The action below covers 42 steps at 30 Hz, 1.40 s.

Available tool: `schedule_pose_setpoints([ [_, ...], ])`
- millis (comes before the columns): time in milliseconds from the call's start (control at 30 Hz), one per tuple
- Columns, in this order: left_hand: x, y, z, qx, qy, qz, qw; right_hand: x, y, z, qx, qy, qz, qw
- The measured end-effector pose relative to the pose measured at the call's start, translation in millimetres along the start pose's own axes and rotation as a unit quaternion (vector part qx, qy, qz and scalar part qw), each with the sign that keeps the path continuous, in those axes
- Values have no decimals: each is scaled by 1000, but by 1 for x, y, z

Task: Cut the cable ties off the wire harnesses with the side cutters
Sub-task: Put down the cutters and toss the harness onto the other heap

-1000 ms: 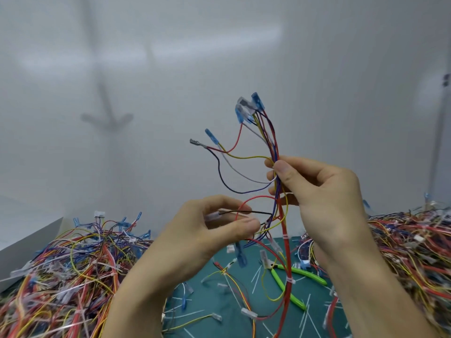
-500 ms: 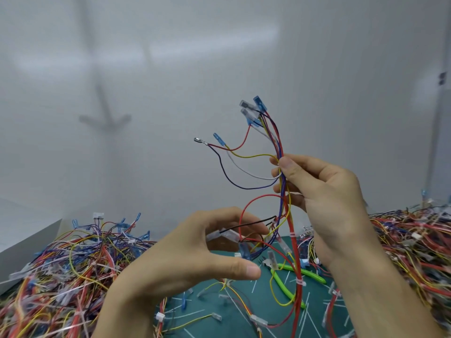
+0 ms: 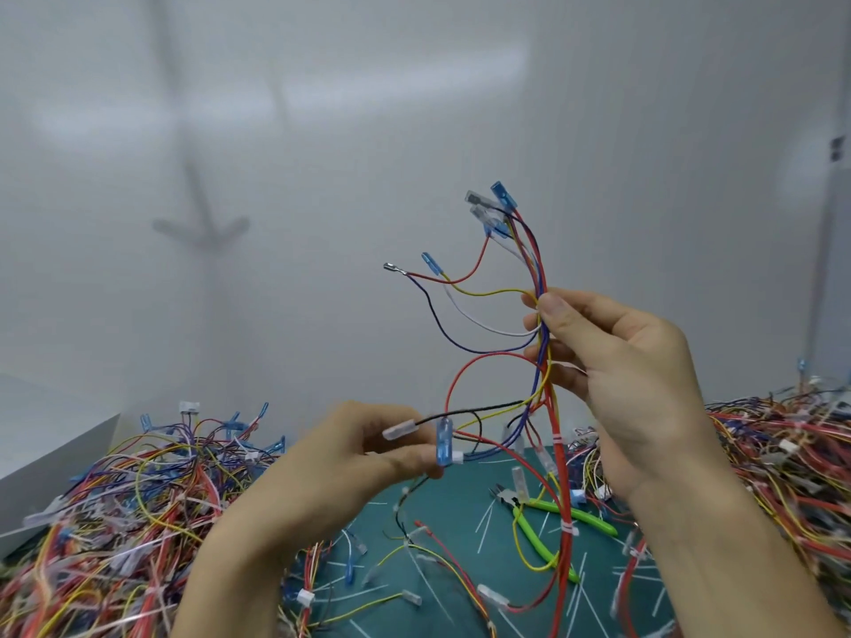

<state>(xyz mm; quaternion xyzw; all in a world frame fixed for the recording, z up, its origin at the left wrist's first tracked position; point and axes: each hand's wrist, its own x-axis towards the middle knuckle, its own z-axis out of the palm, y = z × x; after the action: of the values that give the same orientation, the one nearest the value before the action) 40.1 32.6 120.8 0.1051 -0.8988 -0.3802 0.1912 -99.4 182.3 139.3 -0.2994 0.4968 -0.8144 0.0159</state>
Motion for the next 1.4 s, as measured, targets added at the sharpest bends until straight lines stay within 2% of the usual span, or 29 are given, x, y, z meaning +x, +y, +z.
schedule_pose_setpoints([
  [200,3,-4,-1,-124,109,10,986,0,-1,0,10,-6,0,1000],
  [267,3,-3,-2,-162,117,1,980,0,0,0,10,-5,0,1000],
  [567,-3,-8,-10,-139,94,-2,986,3,-1,-6,16,26,-7,1000],
  [833,-3,-10,-13,-177,181,-2,967,4,0,-7,19,18,-1,1000],
  [1067,0,-1,-8,-164,221,3,961,-1,2,-1,29,-22,13,999],
  [1167,1,12,-3,-137,233,30,962,-3,4,4,26,-46,24,998],
  [1333,-3,35,8,-83,187,100,974,-10,7,14,26,-91,16,995],
  [1400,-4,37,12,-27,169,103,980,-13,8,17,14,-106,5,994],
])
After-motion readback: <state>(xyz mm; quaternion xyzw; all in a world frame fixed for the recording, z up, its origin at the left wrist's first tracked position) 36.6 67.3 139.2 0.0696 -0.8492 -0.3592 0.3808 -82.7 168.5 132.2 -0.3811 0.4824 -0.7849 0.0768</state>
